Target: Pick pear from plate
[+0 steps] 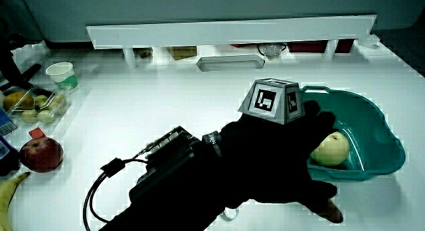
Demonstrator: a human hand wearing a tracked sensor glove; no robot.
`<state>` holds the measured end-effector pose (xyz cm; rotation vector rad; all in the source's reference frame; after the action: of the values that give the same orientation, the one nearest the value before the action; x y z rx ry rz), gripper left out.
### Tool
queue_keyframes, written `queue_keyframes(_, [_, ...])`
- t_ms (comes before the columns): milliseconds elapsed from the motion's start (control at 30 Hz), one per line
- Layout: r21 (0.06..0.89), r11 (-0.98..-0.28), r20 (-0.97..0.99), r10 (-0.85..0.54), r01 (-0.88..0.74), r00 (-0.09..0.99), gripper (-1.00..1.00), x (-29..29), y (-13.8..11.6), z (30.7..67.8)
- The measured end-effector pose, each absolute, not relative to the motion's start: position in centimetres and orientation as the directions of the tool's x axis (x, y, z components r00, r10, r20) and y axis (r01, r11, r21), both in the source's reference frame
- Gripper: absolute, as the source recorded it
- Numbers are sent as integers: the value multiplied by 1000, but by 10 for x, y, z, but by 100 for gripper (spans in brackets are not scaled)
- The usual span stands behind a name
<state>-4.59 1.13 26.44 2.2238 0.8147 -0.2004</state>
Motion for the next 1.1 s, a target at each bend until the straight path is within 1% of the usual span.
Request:
queue_keyframes(33, [582,-524,-396,485,622,779,0,-46,10,275])
queue_keyframes(100, [578,-529,-405,475,621,781,0,-45,4,277])
queue_keyframes(133, [603,-519,-390,470,605,792,0,-42,0,269])
queue_keyframes(267, [638,-485,-420,433,598,798,0,-34,-14,279])
queue_keyframes(300, [667,-469,-433,389,579,813,0,-33,-18,287])
queue_keyframes(333, [619,-494,-436,429,610,791,0,-29,-22,283])
queue_keyframes(367, [685,-450,-439,372,572,818,0,-27,-25,292])
queue_keyframes(400, [661,-473,-436,391,583,811,0,-24,-29,286])
queue_keyframes(500, [578,-537,-431,439,615,789,0,-19,-41,303])
queue_keyframes(600, [653,-544,-384,362,527,849,0,-15,-52,329])
queue_keyframes(633, [646,-485,-469,358,590,808,0,-11,-53,316])
queue_keyframes(667, [687,-447,-467,332,573,819,0,-5,-53,299])
queue_keyframes(700, [674,-453,-493,313,584,812,0,-3,-57,306])
queue_keyframes(733, [659,-461,-484,345,594,804,0,-2,-59,301])
queue_keyframes(767, [640,-468,-516,326,609,792,0,1,-63,311])
queue_keyframes(800, [653,-460,-516,310,601,798,0,4,-66,314])
queue_keyframes(833, [642,-461,-533,307,613,789,0,7,-69,318])
queue_keyframes(1100, [685,-447,-526,244,576,815,0,13,-85,349])
